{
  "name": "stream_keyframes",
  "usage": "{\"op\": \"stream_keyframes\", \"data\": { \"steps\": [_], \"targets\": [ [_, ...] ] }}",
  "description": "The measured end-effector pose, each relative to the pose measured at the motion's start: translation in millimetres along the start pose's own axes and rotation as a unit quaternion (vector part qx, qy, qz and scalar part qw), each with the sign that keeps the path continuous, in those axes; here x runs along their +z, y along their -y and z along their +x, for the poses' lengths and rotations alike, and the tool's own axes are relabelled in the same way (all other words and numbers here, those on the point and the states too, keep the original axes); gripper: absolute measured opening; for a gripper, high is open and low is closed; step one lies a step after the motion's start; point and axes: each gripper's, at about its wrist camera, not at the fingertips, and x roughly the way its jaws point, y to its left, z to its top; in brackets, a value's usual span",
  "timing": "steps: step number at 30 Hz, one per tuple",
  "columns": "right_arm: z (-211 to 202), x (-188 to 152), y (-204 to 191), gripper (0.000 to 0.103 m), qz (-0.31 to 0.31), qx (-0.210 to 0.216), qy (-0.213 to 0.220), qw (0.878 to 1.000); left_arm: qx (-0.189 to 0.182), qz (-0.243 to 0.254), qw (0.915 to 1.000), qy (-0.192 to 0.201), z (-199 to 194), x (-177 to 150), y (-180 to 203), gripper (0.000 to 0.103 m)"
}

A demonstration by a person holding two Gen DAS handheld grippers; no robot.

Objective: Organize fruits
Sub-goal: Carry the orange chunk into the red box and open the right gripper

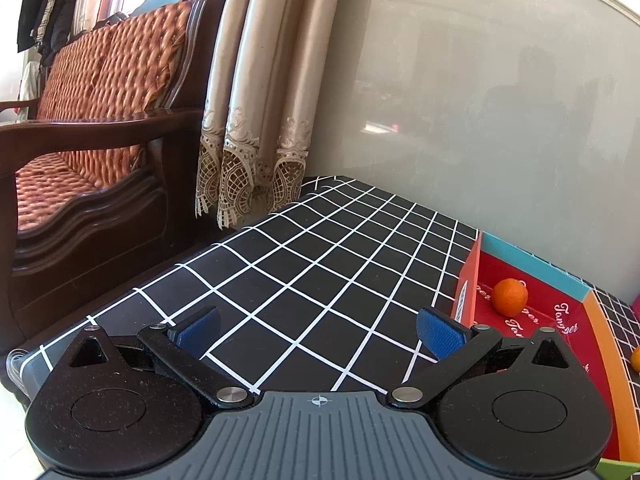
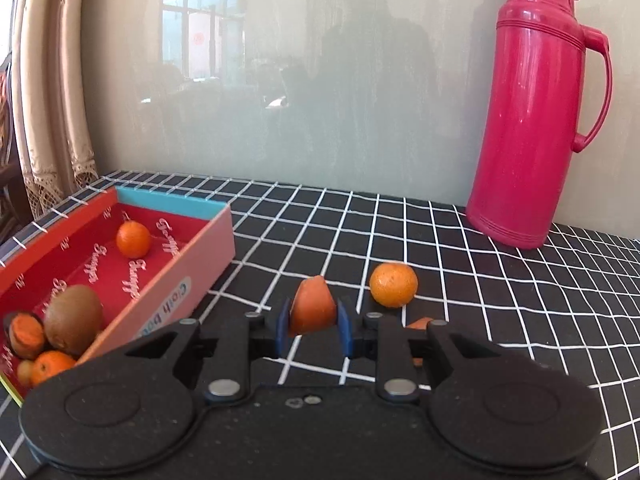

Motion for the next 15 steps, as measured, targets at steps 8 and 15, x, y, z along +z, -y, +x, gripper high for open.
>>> {"op": "stream_keyframes", "data": {
  "steps": [8, 15],
  "targets": [
    [-10.3, 18.3, -44.6, 0.022, -0.007, 0.045, 0.033, 0.998, 0.018, 0.002, 0.9998, 0.001, -6.7, 2.2, -22.1, 0.103],
    [-1.2, 23.7, -89.2, 0.022, -0.026, 0.082, 0.03, 0.996, 0.025, 0.006, 0.9997, 0.005, -14.2, 7.1, -39.2, 0.103]
  ]
}}
